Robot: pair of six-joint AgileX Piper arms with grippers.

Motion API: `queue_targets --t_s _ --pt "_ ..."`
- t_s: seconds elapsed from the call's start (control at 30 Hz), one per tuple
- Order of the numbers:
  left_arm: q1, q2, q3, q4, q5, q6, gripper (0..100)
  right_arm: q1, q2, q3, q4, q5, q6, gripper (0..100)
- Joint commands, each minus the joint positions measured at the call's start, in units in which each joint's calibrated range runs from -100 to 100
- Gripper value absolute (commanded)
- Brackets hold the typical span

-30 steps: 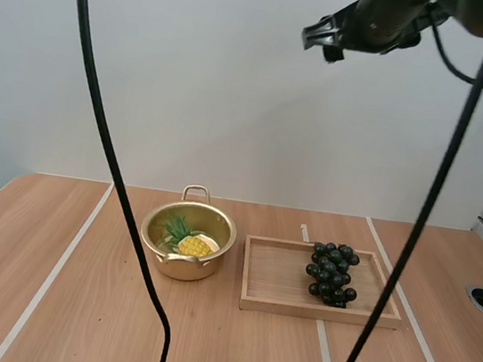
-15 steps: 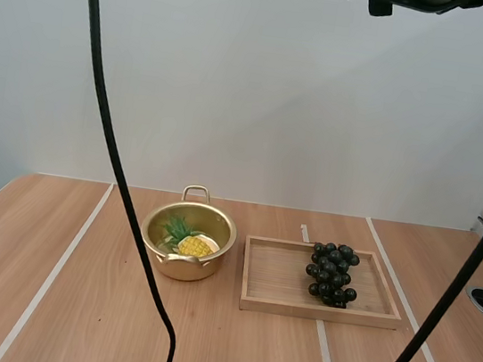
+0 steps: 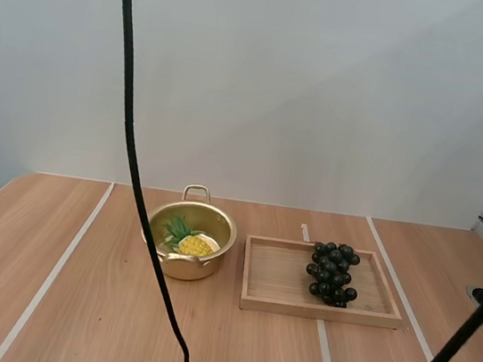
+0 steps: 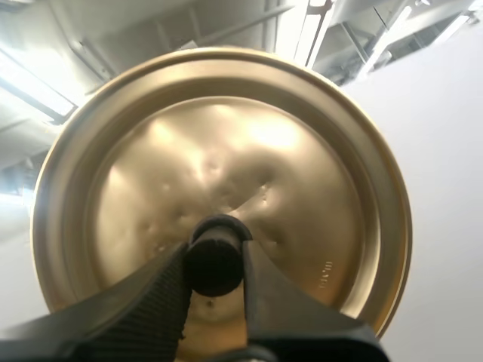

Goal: Open the pot, put the pineapple inside, and close it

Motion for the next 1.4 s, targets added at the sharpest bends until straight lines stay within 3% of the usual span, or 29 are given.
queue_targets --t_s 0.0,0.27,0.57,0.7,1.03,1.37 --pt "0.05 0.21 0.2 -0.8 10.59 -0.19 0 -0.23 -2.2 -0.09 -2.09 -3.68 0.59 100" --pt "0.05 5.34 0.2 -0.67 39.24 -0.5 0 -0.23 -3.01 -0.09 -5.02 -5.55 0.59 100" --pt "0.05 14.07 0.2 9.14 57.59 -8.27 0 -0.23 -3.01 -0.09 -5.02 -5.55 0.59 100" --pt "0.05 18.23 0.2 9.53 64.59 -10.79 0 -0.23 -3.01 -0.09 -5.02 -5.55 0.59 100" --pt "0.05 28.71 0.2 9.53 68.7 -21.44 0 -0.23 -3.01 -0.09 -5.01 -4.22 0.59 100" --pt "0.05 38.72 4.55 9.53 68.7 -21.53 0 -0.23 -3.01 -0.09 -5.01 -3.59 0.59 100"
